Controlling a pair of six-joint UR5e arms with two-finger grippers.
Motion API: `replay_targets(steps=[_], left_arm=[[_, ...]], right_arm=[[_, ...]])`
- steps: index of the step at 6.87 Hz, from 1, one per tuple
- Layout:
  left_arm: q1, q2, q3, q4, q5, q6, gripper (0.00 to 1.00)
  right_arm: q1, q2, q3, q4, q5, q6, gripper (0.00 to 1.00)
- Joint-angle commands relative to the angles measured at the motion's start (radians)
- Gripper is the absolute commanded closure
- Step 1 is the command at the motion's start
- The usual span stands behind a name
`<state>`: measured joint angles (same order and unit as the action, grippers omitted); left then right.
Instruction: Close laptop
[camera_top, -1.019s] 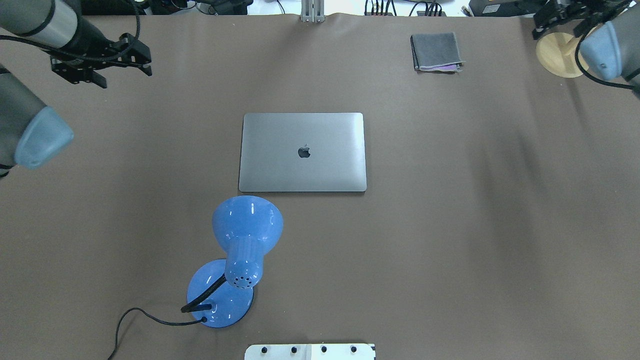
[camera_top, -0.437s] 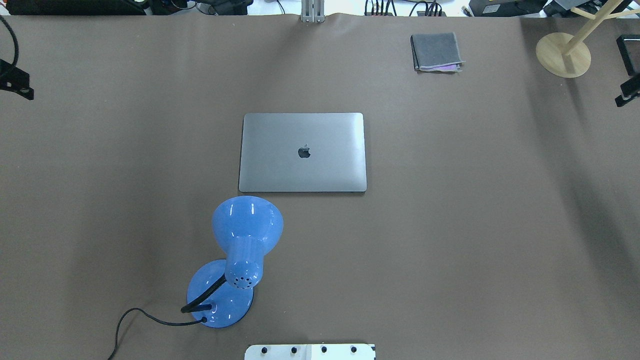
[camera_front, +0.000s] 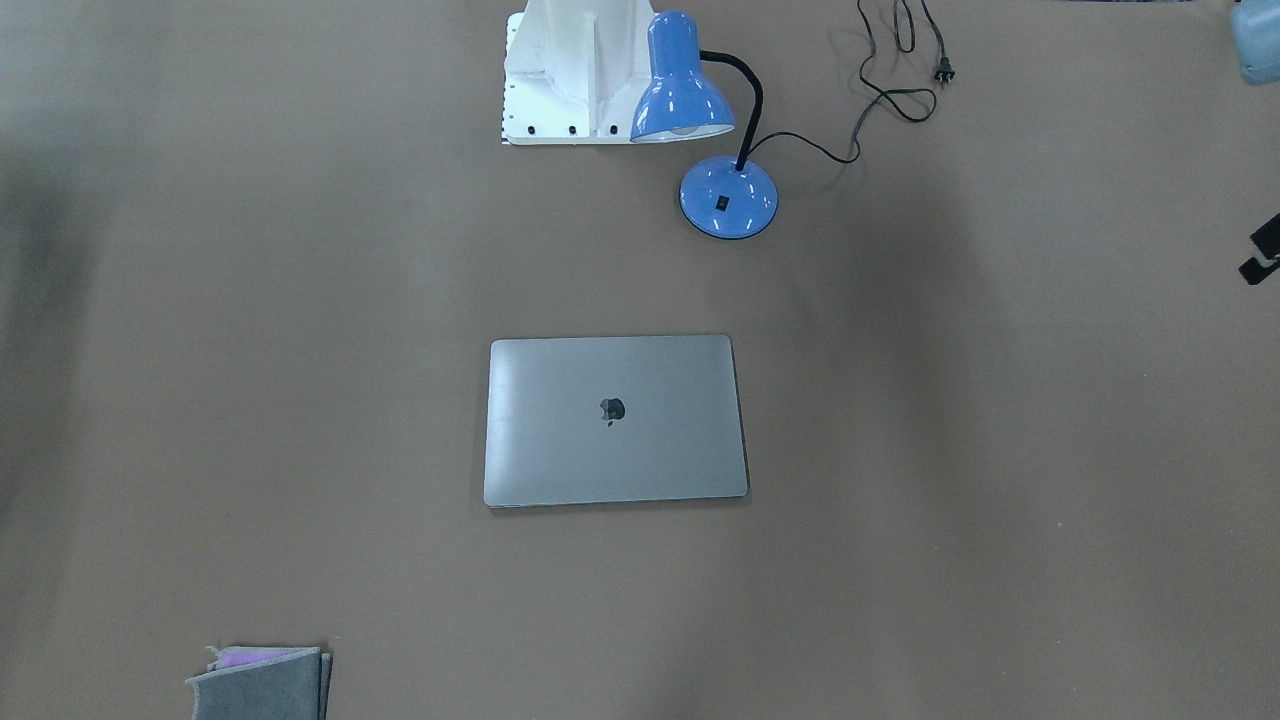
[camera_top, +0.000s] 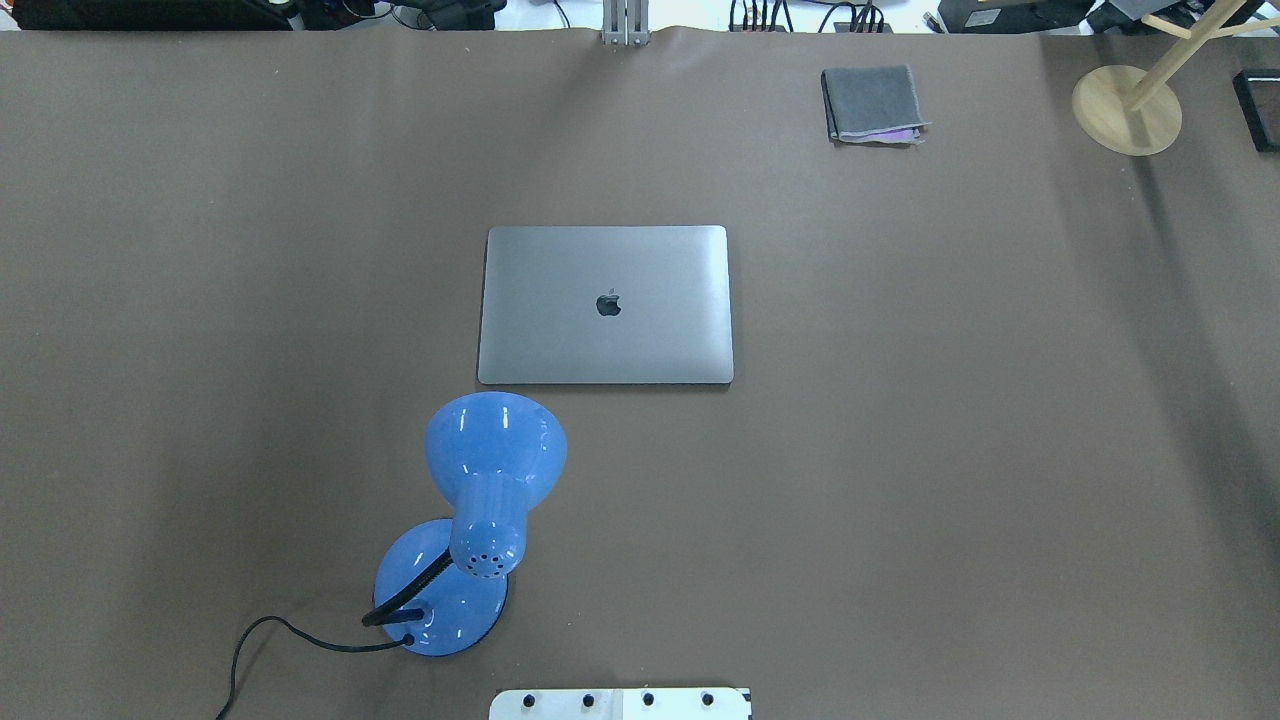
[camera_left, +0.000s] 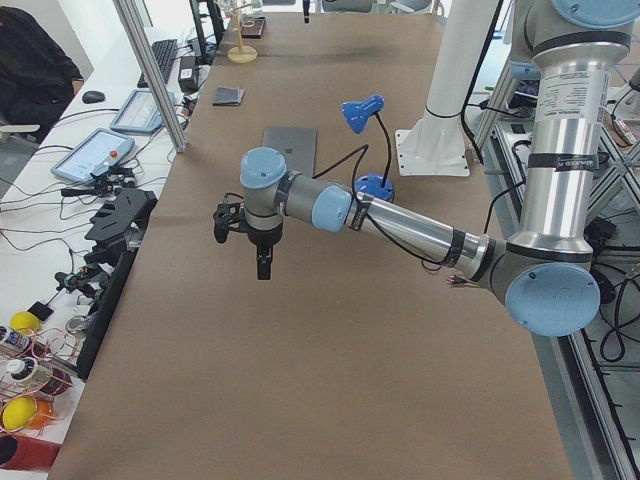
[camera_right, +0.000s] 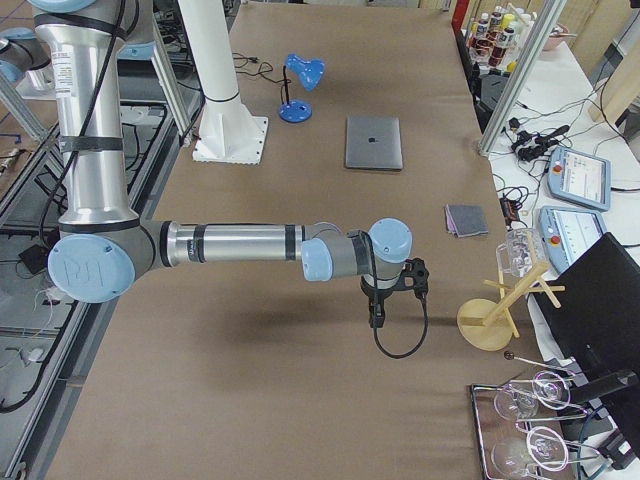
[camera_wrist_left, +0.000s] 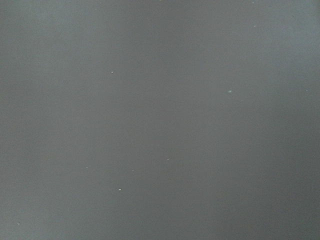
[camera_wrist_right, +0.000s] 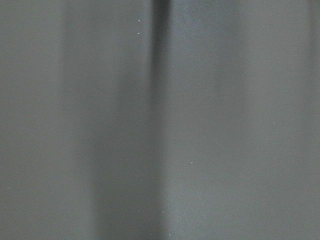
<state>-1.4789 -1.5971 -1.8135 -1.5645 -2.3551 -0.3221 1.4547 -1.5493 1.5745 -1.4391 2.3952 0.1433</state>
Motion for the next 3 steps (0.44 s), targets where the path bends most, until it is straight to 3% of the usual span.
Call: replay_targets(steps=[1,3], left_arm=[[-0.096,0.037,0.135,-0.012,-0.046,0.202,0.02],[-0.106,0.054,0.149,-0.016,-0.044,0.222,0.02]], right_arm=[[0.007,0.003,-0.001,0.0,0.016,-0.001,0.0],[0.009,0.006,0.012,-0.003,0.031,-0.001,0.0]])
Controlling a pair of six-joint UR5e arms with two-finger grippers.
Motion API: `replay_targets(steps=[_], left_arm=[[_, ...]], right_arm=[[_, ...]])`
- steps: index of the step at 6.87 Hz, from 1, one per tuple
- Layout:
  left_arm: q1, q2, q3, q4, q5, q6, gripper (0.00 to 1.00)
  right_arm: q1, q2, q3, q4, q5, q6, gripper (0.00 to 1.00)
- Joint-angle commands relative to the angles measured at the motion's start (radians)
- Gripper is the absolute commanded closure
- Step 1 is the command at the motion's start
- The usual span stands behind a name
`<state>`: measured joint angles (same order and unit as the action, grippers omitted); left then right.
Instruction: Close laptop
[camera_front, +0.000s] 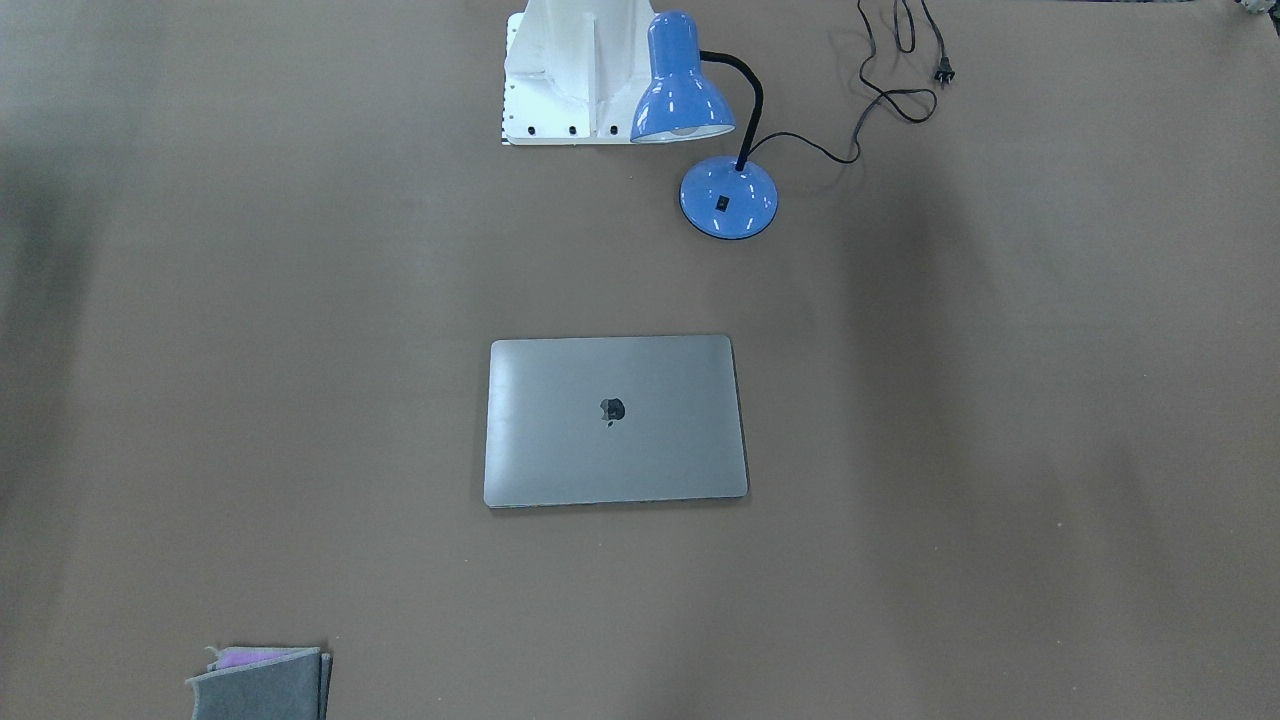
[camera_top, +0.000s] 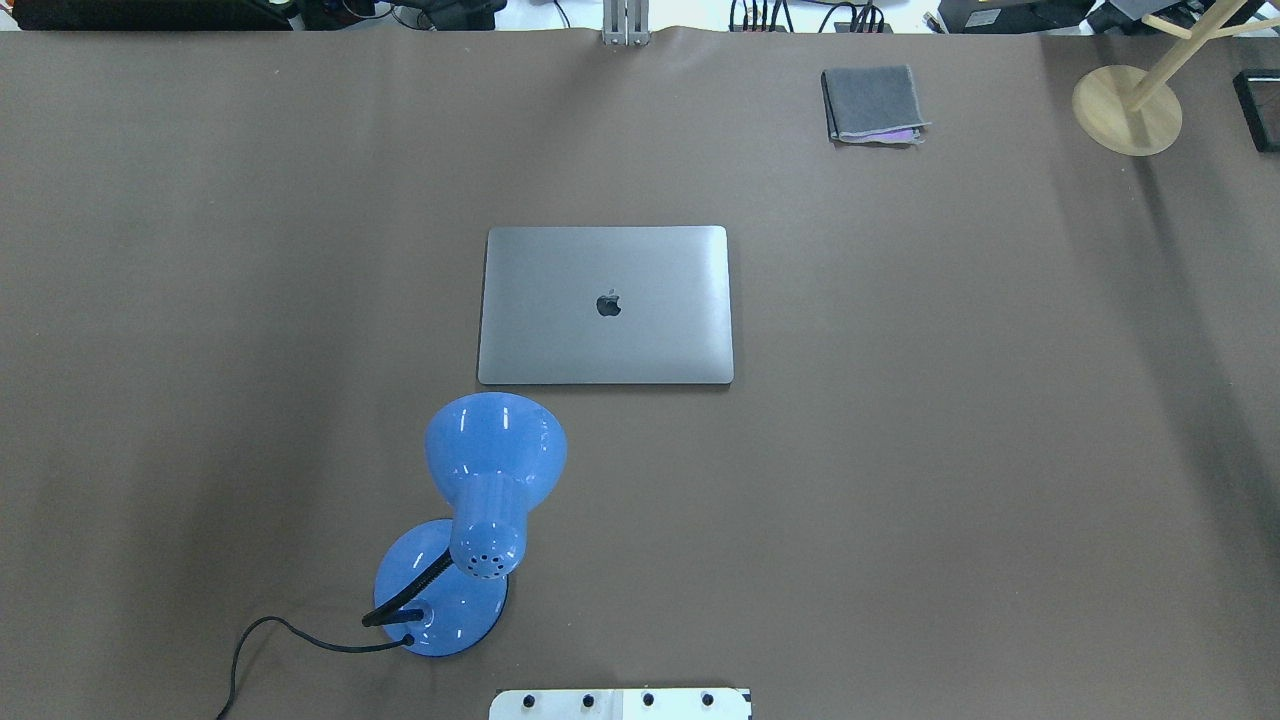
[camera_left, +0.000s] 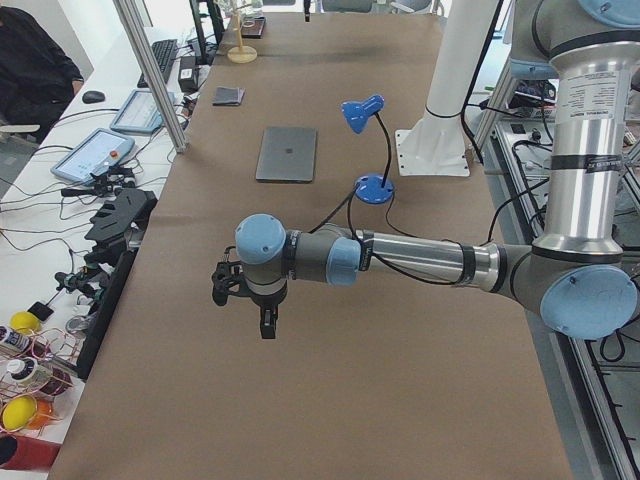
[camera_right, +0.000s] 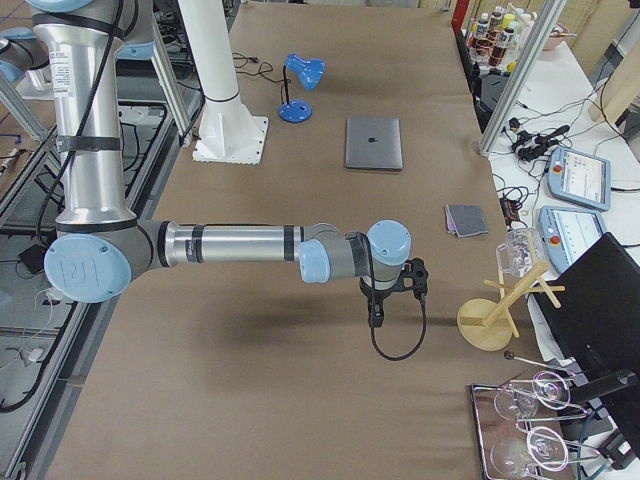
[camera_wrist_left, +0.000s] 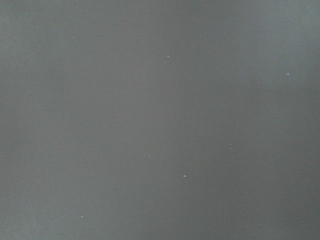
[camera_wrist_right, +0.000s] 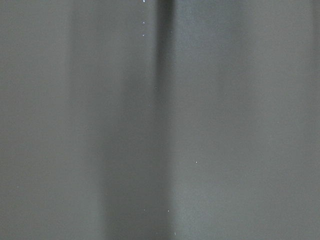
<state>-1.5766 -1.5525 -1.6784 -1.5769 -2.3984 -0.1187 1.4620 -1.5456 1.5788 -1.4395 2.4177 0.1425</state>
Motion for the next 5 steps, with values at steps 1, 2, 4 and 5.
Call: replay_targets(steps=[1,2,4,5], left_arm=[[-0.008,0.012,0.016,-0.003,-0.001,0.019,0.02],[-0.008,0.011,0.02,-0.003,-0.001,0.019,0.02],[-0.008,0.011,0.022,-0.005,-0.001,0.019,0.02],[-0.008,0.011,0.022,-0.005,-0.001,0.019,0.02]], right_arm=[[0.003,0.002,0.024,-0.021,0.008,0.002,0.0],[0.014,0.002,0.049,-0.066,0.008,0.002,0.0],[0.021,0.028,0.114,-0.226,0.003,-0.004,0.0],[0.03,0.025,0.141,-0.252,0.001,-0.004,0.0]])
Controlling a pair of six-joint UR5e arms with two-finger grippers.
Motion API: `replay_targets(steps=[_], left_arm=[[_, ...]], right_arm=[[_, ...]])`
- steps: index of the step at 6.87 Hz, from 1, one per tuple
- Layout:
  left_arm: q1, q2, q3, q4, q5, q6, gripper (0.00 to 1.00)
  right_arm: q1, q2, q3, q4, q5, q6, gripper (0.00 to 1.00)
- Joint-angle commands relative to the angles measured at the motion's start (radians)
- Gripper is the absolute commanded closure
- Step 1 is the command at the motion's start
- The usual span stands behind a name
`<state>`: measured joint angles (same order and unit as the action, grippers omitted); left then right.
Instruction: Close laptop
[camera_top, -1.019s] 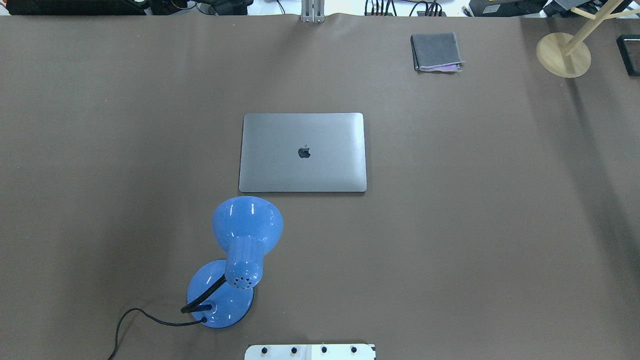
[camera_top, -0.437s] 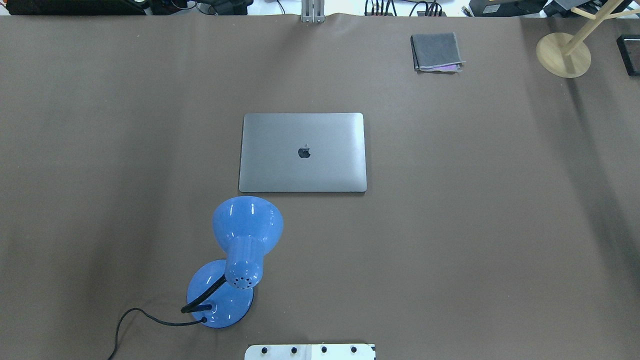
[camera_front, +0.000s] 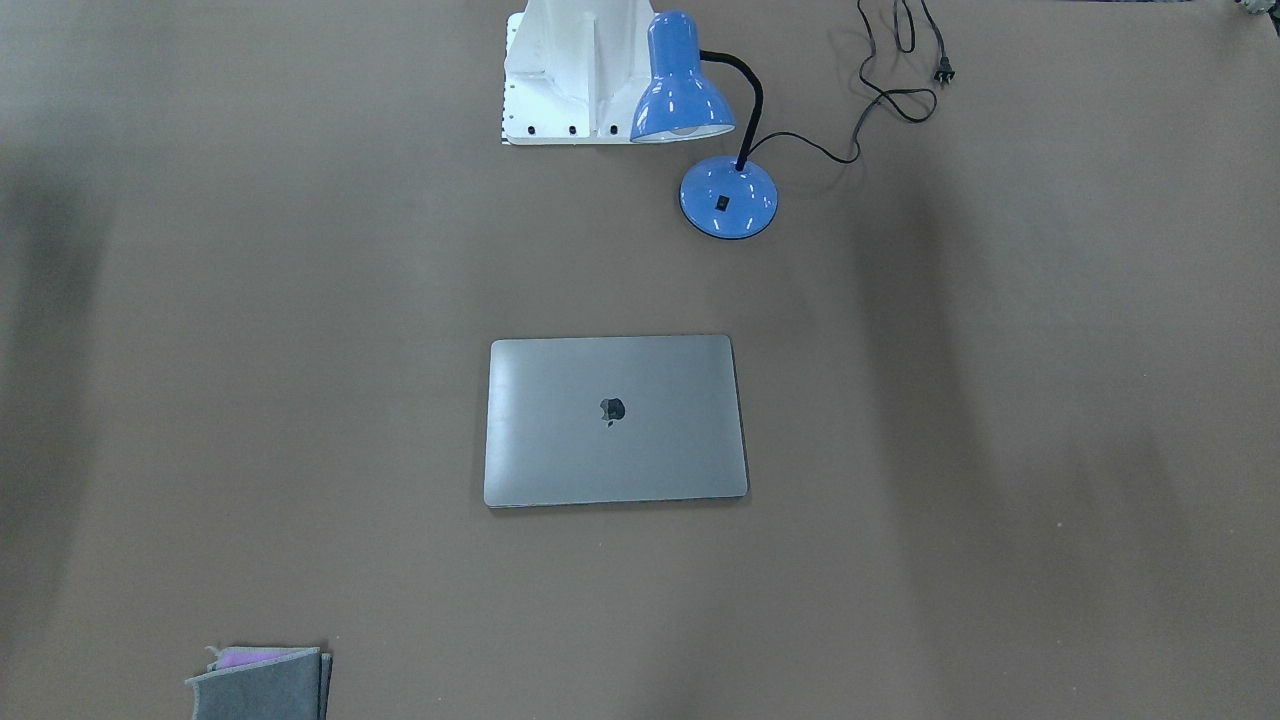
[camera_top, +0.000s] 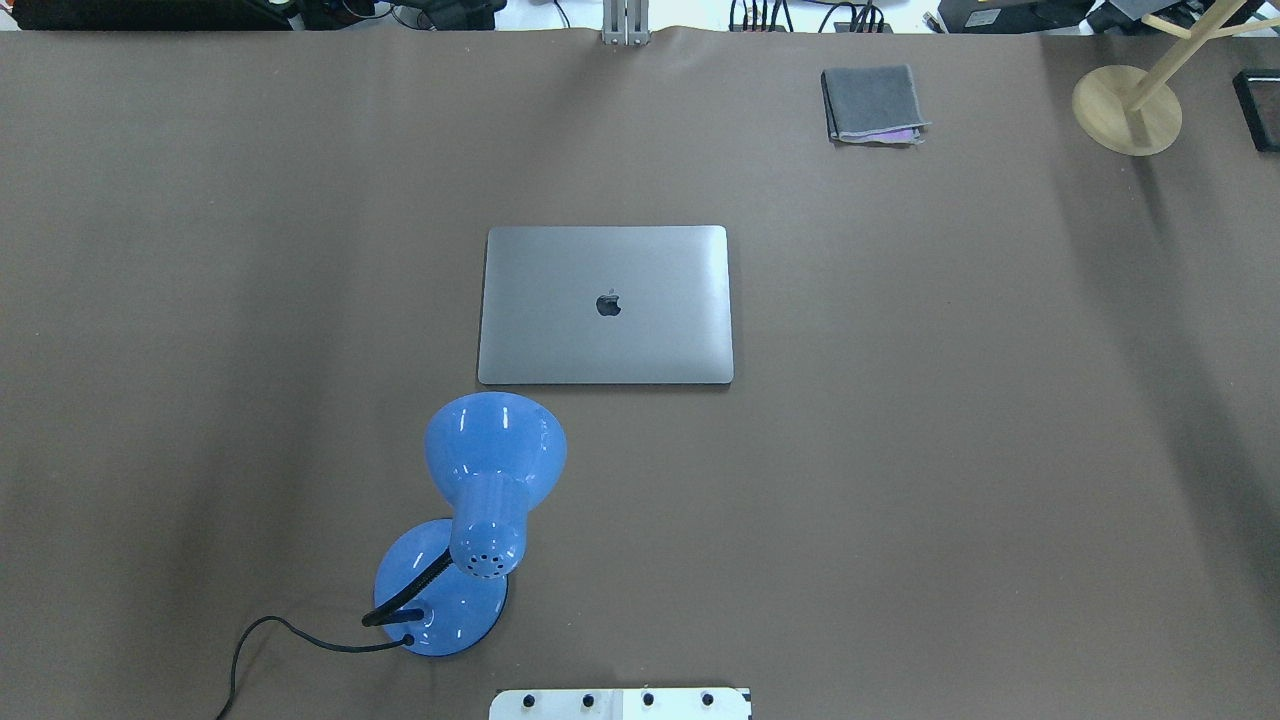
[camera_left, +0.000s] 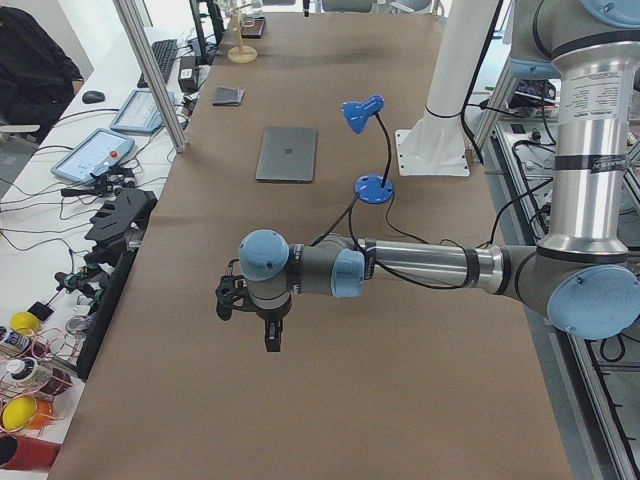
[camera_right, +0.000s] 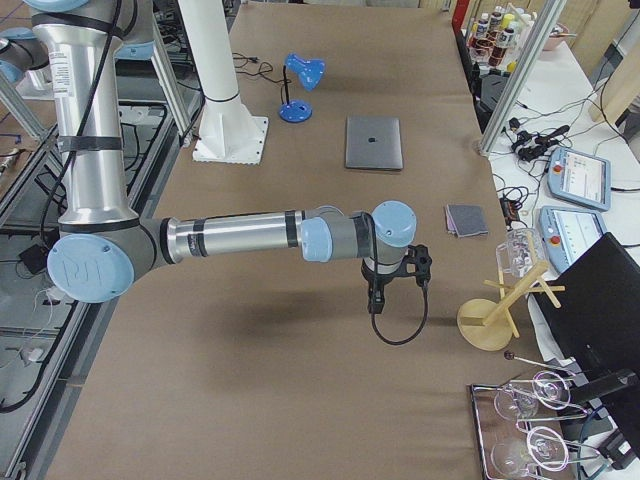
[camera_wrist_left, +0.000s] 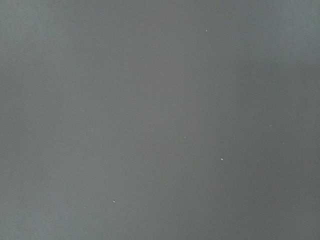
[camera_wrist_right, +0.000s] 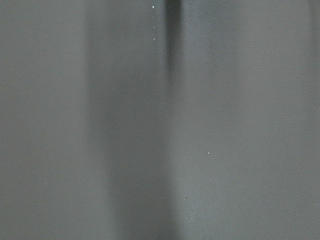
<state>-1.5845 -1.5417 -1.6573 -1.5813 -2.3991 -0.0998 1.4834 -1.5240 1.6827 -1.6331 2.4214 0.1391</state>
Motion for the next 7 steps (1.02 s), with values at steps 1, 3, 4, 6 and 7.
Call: replay_targets(steps=[1,3,4,6,7], left_arm=[[0.0,0.0,0.001,0.0,0.0,0.0,0.02],[0.0,0.0,0.001,0.0,0.002,0.0,0.02],[0.0,0.0,-0.001,0.0,0.002,0.0,0.02],[0.0,-0.002,-0.002,0.0,0.0,0.0,0.02],[0.001,-0.002,-0.001,0.0,0.0,0.0,0.02]], right_arm=[[0.015,-0.007,0.045,-0.059,-0.002,-0.001,0.0],[0.017,-0.039,0.034,-0.053,-0.001,-0.01,0.0],[0.02,-0.05,0.032,-0.048,-0.001,-0.013,0.0],[0.02,-0.045,0.032,-0.045,-0.008,-0.013,0.0],[0.021,-0.045,0.034,-0.045,-0.008,-0.013,0.0]])
